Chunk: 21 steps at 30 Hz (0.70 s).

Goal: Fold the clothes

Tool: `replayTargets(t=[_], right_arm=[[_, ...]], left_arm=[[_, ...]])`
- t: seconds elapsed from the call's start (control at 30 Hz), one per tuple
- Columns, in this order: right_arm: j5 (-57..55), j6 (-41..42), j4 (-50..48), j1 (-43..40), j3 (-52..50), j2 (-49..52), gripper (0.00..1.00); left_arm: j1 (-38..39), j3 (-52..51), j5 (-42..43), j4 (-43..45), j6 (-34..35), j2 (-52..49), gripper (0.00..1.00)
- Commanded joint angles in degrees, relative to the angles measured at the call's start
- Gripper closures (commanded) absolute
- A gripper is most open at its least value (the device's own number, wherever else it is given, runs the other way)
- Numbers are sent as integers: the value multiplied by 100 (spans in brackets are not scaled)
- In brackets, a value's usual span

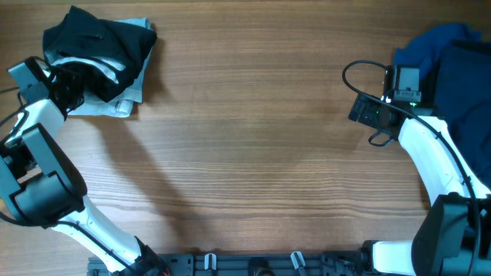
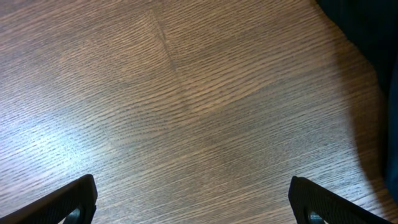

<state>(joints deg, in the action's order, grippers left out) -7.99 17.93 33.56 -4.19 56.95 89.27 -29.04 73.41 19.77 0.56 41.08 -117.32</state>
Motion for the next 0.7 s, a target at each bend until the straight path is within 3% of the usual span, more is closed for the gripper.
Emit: replayTargets(t=[0.0,0.2,0.47,0.67], right_arm=[[-105,11,-13,4,46,-57,0],[-105,11,-11,4,46,-57,0],[-105,9,-11,4,46,-57,0],[-105,11,-11,4,46,-57,0]], left_arm=[[-98,-33,-1071,160,-699,-96,96],[-293,-33,-2094,232,-1298,-96,96],[-498,-22,-2140,509,-1843,94,96],[-485,-22,-2437,-68,-1447,970,96]])
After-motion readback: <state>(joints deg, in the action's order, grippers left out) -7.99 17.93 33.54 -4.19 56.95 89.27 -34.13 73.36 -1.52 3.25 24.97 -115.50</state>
